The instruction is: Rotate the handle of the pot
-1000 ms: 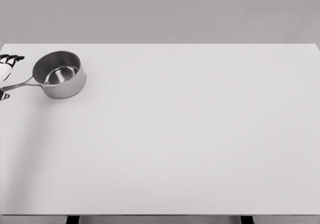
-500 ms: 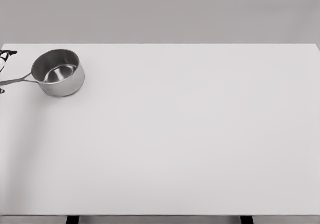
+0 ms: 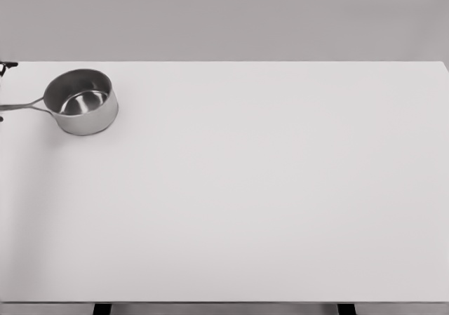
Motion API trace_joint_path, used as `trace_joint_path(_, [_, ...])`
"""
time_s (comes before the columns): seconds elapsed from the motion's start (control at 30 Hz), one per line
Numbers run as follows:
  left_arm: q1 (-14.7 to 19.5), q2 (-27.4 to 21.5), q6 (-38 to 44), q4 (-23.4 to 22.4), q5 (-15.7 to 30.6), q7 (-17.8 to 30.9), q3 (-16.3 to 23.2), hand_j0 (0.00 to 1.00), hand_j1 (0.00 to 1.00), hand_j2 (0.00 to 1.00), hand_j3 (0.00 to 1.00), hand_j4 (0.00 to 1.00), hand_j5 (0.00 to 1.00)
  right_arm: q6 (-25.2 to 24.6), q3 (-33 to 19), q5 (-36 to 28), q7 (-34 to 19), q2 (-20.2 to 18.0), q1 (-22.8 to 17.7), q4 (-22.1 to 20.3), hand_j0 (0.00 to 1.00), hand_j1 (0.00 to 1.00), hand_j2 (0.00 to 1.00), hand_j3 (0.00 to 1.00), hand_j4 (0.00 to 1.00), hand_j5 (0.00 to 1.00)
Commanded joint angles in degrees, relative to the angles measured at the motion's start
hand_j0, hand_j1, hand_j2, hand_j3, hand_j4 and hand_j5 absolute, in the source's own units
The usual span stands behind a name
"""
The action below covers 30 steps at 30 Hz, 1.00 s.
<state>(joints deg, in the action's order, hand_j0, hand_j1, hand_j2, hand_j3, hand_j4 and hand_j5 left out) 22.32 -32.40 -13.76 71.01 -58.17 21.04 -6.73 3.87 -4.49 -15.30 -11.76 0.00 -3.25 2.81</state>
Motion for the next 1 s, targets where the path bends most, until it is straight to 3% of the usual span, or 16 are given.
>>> trace_joint_path(0.0, [0.0, 0.1, 0.0, -1.8, 0.1, 0.0, 0.4, 1.00, 1.00, 1.00, 1.00, 1.00, 1.00, 0.0, 0.0, 0.0, 0.0, 0.0, 0.0, 0.0, 1.00, 1.00, 1.00, 1.00, 1.00, 1.00])
trace_joint_path(0.97, [6.2, 0.1, 1.6, -8.5, 0.1, -0.8, 2.4, 1.00, 1.00, 1.00, 1.00, 1.00, 1.00, 0.0, 0.0, 0.0, 0.0, 0.0, 0.0, 0.0, 1.00, 1.00, 1.00, 1.00, 1.00, 1.00])
